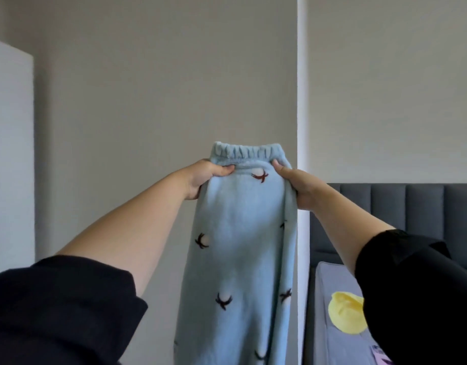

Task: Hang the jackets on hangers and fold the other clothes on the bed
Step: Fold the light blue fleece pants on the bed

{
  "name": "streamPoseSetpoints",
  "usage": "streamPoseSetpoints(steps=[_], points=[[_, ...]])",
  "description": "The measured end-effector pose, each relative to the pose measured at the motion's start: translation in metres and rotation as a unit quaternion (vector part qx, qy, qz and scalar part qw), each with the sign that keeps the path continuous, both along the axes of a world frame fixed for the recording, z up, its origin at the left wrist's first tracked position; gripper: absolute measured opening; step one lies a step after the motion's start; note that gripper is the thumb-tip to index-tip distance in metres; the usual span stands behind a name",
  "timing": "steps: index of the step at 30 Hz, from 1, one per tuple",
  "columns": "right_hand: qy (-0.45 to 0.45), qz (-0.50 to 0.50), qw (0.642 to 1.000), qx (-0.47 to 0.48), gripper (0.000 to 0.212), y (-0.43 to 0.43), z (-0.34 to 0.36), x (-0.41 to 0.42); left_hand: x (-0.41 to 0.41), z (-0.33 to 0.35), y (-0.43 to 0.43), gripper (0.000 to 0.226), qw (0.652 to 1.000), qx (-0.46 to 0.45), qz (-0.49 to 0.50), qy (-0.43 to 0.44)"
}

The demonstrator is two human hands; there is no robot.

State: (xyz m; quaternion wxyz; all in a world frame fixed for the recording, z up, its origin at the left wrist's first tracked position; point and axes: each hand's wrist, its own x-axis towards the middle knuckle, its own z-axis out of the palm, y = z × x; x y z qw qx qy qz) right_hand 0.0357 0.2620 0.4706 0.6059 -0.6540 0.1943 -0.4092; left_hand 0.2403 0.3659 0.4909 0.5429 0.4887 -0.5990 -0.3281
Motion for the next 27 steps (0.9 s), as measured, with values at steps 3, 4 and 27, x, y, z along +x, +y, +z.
streamPoseSetpoints(steps=[3, 4, 27], points=[[-0.026, 0.004, 1.0, -0.011, 0.061, 0.006, 0.009, -0.023, -0.027, 0.007, -0.007, 0.023, 0.999, -0.007, -0.031, 0.008], [-0.041, -0.004, 0.999, -0.019, 0.062, 0.008, 0.013, -0.033, -0.037, 0.01, -0.012, 0.029, 0.999, -0.016, -0.04, 0.013], [0.265, -0.173, 0.943, 0.097, 0.037, -0.058, 0.053, -0.299, -0.261, 0.055, -0.164, 0.03, 0.905, 0.159, -0.232, -0.32]])
